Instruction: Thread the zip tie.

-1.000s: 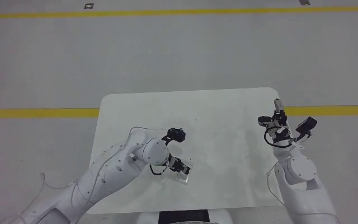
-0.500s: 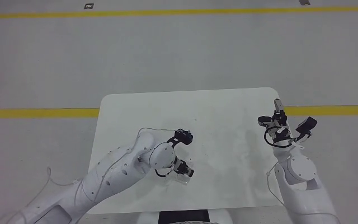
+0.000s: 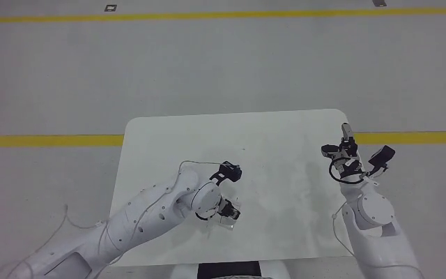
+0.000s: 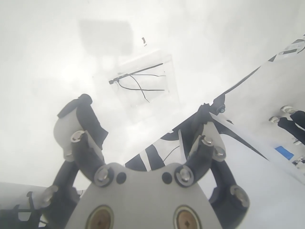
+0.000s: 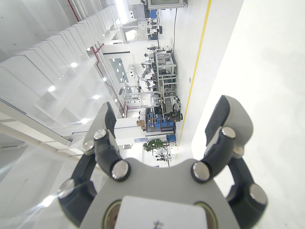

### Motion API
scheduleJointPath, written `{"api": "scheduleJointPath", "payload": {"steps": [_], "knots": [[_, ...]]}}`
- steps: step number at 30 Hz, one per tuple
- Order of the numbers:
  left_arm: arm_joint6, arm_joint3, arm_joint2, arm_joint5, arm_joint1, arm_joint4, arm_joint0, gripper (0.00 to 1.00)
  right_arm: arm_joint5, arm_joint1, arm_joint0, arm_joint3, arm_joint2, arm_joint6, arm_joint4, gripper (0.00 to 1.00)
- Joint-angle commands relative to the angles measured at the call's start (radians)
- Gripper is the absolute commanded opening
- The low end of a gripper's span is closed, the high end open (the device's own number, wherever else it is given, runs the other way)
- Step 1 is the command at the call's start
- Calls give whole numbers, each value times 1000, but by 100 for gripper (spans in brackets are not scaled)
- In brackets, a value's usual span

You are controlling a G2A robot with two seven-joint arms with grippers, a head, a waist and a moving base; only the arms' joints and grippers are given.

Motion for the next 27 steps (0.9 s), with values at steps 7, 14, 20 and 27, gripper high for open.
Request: {"api": "scheduleJointPath", "payload": {"steps": [7, 14, 20, 27], "knots": [[-17, -1, 12, -2, -1, 31, -10, 100, 0, 0, 0, 0, 0, 0, 0, 100], [-3, -29, 43, -30, -9, 63, -15, 100, 0, 0, 0, 0, 0, 0, 0, 100], [-13, -23, 74, -25, -26, 80, -33, 75, 0, 0, 0, 0, 0, 0, 0, 100], [-18, 15, 101, -15, -45, 78, -45, 55, 0, 0, 0, 0, 0, 0, 0, 100]]}}
